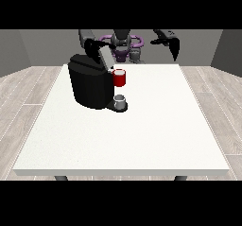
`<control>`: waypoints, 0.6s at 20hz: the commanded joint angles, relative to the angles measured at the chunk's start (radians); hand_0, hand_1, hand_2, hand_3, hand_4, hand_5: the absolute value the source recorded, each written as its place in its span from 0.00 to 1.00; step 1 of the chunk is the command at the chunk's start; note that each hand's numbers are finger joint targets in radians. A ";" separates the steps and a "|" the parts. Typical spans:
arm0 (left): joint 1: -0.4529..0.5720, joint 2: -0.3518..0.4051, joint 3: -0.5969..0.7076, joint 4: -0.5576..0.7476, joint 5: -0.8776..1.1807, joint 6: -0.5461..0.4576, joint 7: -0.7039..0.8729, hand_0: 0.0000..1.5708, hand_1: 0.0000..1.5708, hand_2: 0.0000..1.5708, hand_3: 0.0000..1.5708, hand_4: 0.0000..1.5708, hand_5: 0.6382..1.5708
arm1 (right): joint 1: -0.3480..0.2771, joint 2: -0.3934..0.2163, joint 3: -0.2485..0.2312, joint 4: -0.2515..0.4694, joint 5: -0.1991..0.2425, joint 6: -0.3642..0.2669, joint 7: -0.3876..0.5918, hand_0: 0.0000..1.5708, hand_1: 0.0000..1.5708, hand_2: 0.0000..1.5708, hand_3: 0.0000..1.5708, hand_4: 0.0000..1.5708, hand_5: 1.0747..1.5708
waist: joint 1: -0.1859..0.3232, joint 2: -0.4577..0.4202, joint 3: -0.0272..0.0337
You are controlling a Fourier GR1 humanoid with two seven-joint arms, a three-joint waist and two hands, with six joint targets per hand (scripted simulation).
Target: Insert the coffee pod into the coffee machine and close the lid
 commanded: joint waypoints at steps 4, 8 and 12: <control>0.035 -0.004 -0.023 0.007 -0.027 0.024 -0.040 0.00 0.00 0.00 0.00 0.09 1.00 | -0.056 0.002 0.012 0.043 0.018 0.012 0.032 0.00 0.00 0.00 0.00 0.05 1.00 | 0.015 0.010 0.0020; -0.018 0.001 -0.014 0.032 -0.008 0.025 -0.023 0.00 0.00 0.00 0.00 0.09 1.00 | -0.099 0.036 0.060 0.035 0.064 -0.022 0.056 0.00 0.00 0.00 0.00 0.14 1.00 | 0.019 0.020 0.0018; -0.027 0.020 0.014 0.073 0.010 0.018 -0.025 0.00 0.00 0.00 0.00 0.12 1.00 | -0.115 0.047 0.094 -0.003 0.074 -0.014 0.091 0.00 0.00 0.00 0.00 0.14 1.00 | 0.003 0.003 0.0016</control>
